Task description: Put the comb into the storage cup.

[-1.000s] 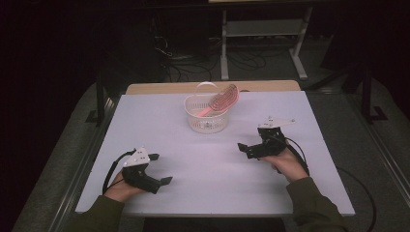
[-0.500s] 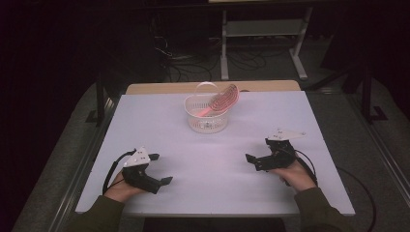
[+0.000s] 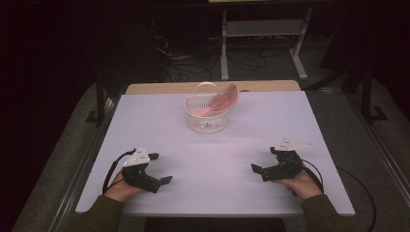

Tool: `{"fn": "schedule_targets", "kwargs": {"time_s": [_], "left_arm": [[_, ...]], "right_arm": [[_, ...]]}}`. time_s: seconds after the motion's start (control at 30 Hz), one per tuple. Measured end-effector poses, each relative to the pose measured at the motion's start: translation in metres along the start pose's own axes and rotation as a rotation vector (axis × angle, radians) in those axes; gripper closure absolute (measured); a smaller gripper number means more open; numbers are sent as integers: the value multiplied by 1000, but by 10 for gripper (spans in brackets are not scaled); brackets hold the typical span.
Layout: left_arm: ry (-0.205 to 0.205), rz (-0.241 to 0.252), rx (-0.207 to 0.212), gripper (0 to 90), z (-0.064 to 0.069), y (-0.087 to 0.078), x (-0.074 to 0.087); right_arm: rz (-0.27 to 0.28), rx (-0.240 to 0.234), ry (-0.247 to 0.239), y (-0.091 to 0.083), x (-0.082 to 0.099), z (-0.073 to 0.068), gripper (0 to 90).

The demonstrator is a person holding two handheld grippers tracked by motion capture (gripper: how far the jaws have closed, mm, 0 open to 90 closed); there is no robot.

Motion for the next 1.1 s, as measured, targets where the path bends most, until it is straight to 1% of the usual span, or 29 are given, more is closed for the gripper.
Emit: {"fn": "schedule_targets", "kwargs": {"time_s": [0.23,0.37,0.43,0.53,0.6,0.7,0.87,1.1], "left_arm": [[7,1,-2,10,0,-1,0],[5,1,-3,10,-1,-1,0],[5,0,-2,10,0,-1,0],[5,-2,-1,10,0,0,0],[2,0,-2,10,0,0,0],[5,1,-3,10,0,0,-1],[9,-3,4,10,0,1,-1],[7,-2,4,10,1,1,-1]], "right_arm": [[-13,5,1,-3,11,-1,0],[-31,8,-1,-3,17,-2,0],[-43,13,-11,-3,20,-2,0],[-46,15,-9,-4,22,-2,0],[-55,17,-17,-4,24,-2,0],[-76,20,-19,-4,29,-1,0],[-89,26,-24,-3,32,0,0],[-91,23,-27,-3,32,0,0]]}}
Point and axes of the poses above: each handheld gripper's, and its own axes: y roughly forward along the jaws, x roughly out of its underside, z roughly to its right, the point moved 9 cm from there along y, roughly forward along the jaws, and after that the axes turned 4 degrees about -z, right-handed, at the moved point
